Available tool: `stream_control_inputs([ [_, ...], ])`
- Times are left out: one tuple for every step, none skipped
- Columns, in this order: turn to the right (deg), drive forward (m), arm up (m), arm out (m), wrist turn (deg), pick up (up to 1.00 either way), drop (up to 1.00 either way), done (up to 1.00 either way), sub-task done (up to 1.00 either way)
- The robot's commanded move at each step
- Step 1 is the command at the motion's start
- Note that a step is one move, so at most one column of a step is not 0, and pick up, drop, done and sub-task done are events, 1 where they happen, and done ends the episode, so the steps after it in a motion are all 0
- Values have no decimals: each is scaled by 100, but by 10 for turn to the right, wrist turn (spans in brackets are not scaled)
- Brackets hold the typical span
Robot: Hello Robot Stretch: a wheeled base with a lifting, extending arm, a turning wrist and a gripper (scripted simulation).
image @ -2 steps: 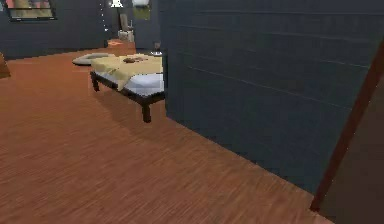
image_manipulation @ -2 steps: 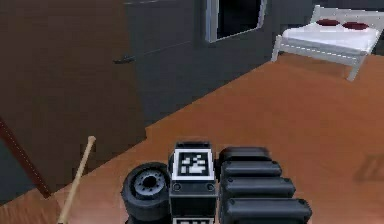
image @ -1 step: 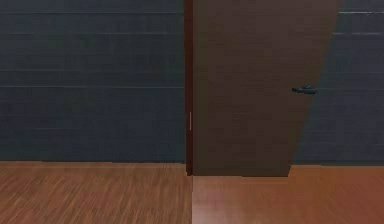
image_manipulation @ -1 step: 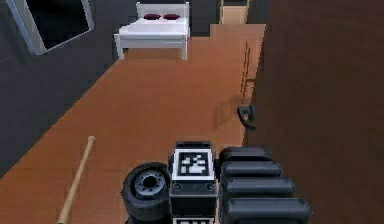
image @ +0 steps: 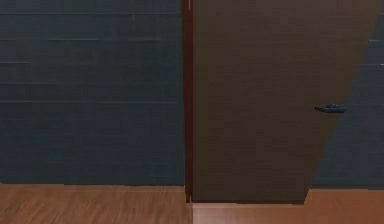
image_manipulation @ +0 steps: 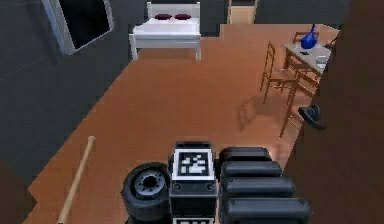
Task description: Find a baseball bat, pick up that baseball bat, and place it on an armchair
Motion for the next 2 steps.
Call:
stream_control_inputs([
  [-450, 0, 0, 0, 0, 0, 0, 0, 0],
  [-390, 0, 0, 0, 0, 0, 0, 0, 0],
])
